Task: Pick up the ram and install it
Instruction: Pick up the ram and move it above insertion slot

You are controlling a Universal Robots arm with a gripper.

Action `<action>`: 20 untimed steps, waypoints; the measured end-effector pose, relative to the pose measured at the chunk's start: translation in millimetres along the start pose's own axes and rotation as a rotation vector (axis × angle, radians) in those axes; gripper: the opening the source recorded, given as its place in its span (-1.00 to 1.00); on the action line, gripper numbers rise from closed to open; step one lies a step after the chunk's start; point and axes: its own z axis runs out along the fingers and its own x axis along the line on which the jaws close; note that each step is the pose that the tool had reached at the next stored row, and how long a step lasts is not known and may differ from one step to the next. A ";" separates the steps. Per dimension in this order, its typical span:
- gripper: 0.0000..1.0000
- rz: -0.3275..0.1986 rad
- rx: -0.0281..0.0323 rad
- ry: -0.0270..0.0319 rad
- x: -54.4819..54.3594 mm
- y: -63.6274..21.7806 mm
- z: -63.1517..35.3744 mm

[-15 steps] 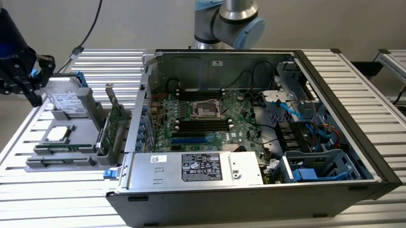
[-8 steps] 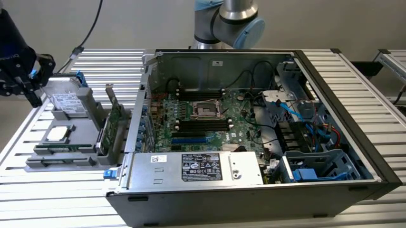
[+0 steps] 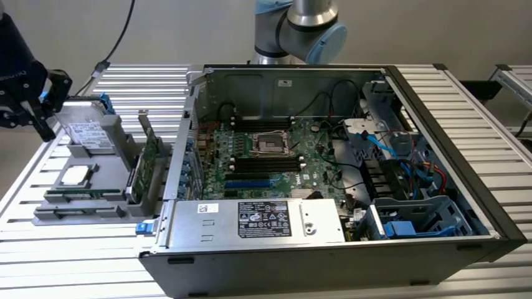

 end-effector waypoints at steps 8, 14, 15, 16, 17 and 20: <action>-0.80 -0.145 0.0008 0.0082 0.0 -0.2 1.4; -0.80 -0.255 0.0016 0.0148 -0.1 -0.3 2.4; -0.80 -0.272 0.0018 0.0158 -0.1 -0.3 2.6; -0.80 -0.291 0.0019 0.0169 -0.1 -0.3 2.8; -0.80 -0.309 0.0021 0.0180 -0.1 -0.3 3.0; -0.80 -0.365 0.0026 0.0214 -0.1 -0.3 3.5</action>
